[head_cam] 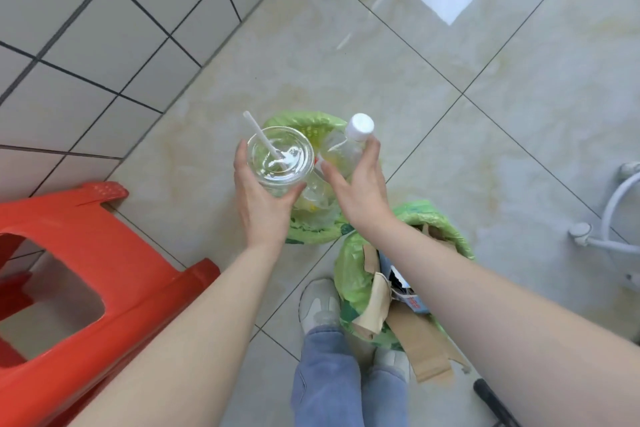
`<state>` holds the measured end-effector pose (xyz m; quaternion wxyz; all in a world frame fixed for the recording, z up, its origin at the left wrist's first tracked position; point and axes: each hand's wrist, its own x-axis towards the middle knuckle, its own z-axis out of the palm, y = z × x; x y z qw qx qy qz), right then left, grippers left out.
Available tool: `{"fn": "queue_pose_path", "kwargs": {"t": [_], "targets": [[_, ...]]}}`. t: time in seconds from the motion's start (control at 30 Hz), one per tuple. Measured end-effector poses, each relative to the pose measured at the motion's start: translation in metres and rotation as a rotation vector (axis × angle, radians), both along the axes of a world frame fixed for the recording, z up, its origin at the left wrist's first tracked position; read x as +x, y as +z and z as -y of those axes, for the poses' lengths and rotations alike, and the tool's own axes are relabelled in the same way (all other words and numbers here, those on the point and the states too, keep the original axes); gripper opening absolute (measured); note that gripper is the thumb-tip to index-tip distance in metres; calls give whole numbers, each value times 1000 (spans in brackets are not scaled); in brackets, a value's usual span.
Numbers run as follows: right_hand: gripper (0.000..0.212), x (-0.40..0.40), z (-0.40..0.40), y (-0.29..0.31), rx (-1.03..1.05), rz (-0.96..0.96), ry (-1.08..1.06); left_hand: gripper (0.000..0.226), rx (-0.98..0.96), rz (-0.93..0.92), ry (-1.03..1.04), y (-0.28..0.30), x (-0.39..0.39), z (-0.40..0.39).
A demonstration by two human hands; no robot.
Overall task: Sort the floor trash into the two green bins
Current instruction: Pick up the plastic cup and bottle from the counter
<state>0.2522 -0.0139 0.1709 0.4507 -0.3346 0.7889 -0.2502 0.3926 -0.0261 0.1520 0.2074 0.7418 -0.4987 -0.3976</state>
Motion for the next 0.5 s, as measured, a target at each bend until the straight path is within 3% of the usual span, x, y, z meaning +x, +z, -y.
{"fn": "queue_pose_path", "kwargs": {"t": [0.07, 0.2, 0.33, 0.5], "targets": [[77, -1, 0, -7, 34, -17, 31, 94, 0, 59, -101, -11, 0, -4], [76, -8, -3, -15, 150, -196, 188, 78, -37, 353, -305, -22, 7, -15], [76, -16, -5, -17, 274, -417, 404, 75, 102, 517, -450, -24, 16, -22], [77, -22, -8, -14, 350, -417, 463, 61, 213, 532, -516, -18, 23, -16]]}}
